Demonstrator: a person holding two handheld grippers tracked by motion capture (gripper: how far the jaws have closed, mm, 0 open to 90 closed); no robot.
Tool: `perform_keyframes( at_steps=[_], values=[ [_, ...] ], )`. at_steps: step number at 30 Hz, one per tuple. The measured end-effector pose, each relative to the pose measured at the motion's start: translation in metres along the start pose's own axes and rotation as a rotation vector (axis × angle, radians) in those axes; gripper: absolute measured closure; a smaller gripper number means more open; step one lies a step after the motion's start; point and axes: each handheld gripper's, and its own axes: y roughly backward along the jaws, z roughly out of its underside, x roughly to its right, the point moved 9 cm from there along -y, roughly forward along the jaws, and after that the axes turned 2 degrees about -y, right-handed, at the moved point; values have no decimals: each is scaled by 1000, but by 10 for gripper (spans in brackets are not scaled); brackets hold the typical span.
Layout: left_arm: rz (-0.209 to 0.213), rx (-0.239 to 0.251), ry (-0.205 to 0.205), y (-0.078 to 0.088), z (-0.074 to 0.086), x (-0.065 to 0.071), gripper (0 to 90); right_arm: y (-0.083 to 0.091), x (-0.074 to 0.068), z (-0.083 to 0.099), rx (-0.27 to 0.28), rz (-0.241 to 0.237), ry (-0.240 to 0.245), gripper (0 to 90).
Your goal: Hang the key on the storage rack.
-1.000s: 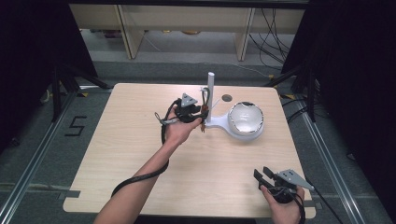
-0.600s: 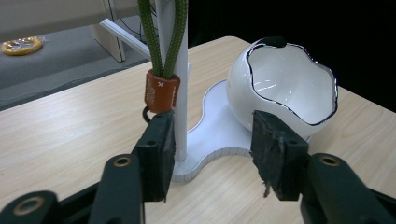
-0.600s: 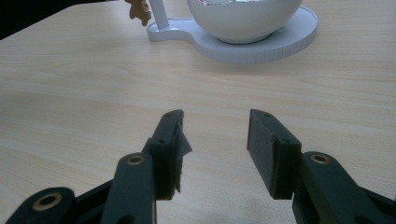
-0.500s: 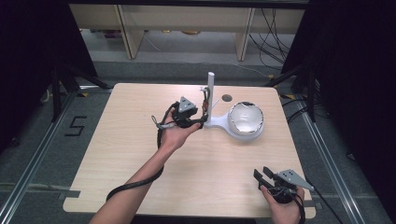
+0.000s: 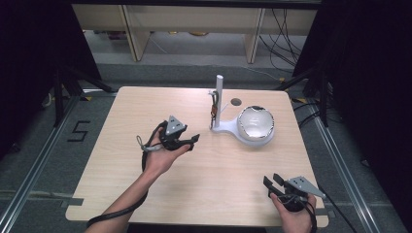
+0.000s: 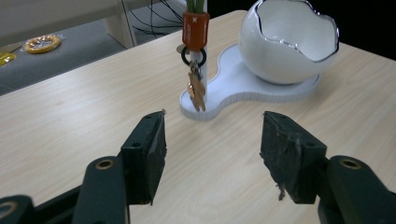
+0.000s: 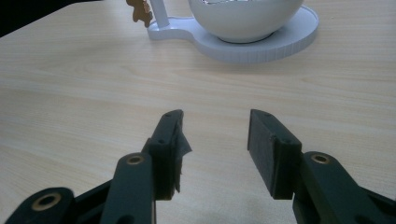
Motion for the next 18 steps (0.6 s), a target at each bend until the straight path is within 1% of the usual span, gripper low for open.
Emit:
perform_keyframes(
  at_steps=[1, 2, 3, 4, 5, 6, 8, 10, 11, 12, 13, 14, 15, 16, 17, 18],
  values=[
    [-5, 1, 8, 4, 4, 0, 401, 0, 1, 0, 3, 2, 6, 561],
    [-3, 2, 3, 7, 8, 0, 400, 0, 0, 0, 1, 0, 1, 561],
    [-6, 2, 7, 11, 12, 0, 400, -1, 3, -1, 7, -8, 43, 561],
    [-3, 3, 7, 14, 17, 0, 400, -1, 3, -1, 0, -6, 46, 561],
    [-2, -11, 33, 18, 23, 2, 399, -1, 1, -1, -2, -14, 31, 561],
    [-5, -8, 9, 21, 27, 0, 399, 0, 1, 0, -10, -12, 32, 561],
    [-9, -1, 18, 27, 37, -1, 399, 0, 2, -1, -5, -11, 40, 561],
    [-16, -11, 26, 34, 49, -2, 398, 0, 3, -1, -5, -2, 49, 561],
    [-14, -13, 34, 37, 55, -2, 398, -1, 3, -1, 3, -5, 48, 561],
    [-13, -18, 37, 41, 61, -3, 397, 1, 0, 1, -15, 5, 12, 561],
    [-19, -19, 41, 44, 67, -3, 398, 1, 1, 0, -9, 2, 23, 561],
    [-20, -26, 43, 48, 72, -3, 398, 1, -1, 1, -16, 4, 6, 561],
    [-15, -23, 54, 50, 77, -3, 397, -1, 3, 0, -12, -1, 60, 560],
    [-19, -27, 52, 53, 82, -4, 397, 0, 2, 1, -23, -7, 53, 560],
    [-20, -28, 51, 56, 86, -5, 396, -2, 1, 0, -7, -15, 51, 560],
    [-31, -33, 50, 59, 91, -7, 397, -3, 3, 0, -3, -5, 75, 559]
  ],
)
